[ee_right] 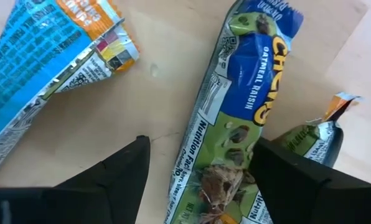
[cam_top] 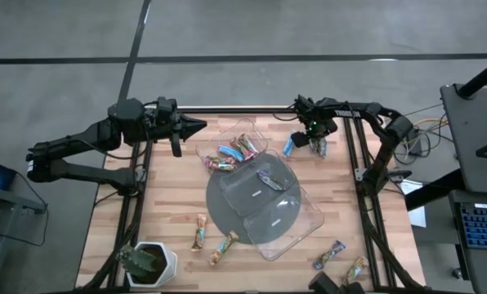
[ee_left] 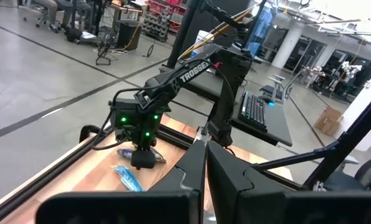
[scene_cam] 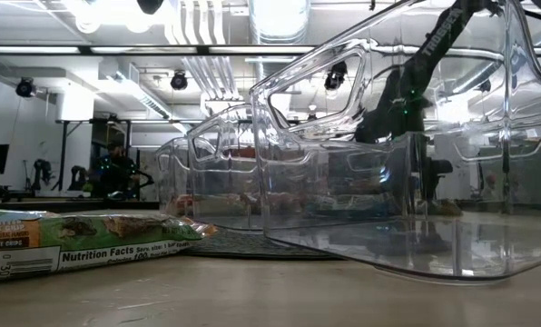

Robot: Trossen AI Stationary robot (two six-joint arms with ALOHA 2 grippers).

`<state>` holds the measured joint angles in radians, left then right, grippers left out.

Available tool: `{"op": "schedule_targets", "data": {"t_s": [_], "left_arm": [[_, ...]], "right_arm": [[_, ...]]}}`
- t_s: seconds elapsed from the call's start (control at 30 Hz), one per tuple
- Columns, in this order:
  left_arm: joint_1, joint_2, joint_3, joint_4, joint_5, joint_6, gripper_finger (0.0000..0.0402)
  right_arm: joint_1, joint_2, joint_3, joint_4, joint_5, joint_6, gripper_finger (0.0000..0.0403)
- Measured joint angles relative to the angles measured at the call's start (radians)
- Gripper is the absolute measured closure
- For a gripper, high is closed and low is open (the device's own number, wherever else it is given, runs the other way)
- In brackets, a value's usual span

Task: Pick and place Granola Bars by type
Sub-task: Put the blue granola bar into the middle transparent bin

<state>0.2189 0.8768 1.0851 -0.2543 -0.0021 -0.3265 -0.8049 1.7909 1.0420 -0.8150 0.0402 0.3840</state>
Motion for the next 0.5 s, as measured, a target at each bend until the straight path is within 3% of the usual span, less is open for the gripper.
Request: {"op": "schedule_targets", "data": {"t_s": [0.2, 0.5], "left_arm": [[0.000, 0.003, 0.000, 0.000, -0.037, 0.000, 0.0402], [0.000, 0.004, 0.000, 0.000, -0.052, 0.000, 0.0402]], "right_arm": [[-0.003, -0.002, 0.002, 0.012, 0.003, 0.001, 0.0183], [-0.004, -0.002, -0.002, 0.019, 0.004, -0.003, 0.0286]]}}
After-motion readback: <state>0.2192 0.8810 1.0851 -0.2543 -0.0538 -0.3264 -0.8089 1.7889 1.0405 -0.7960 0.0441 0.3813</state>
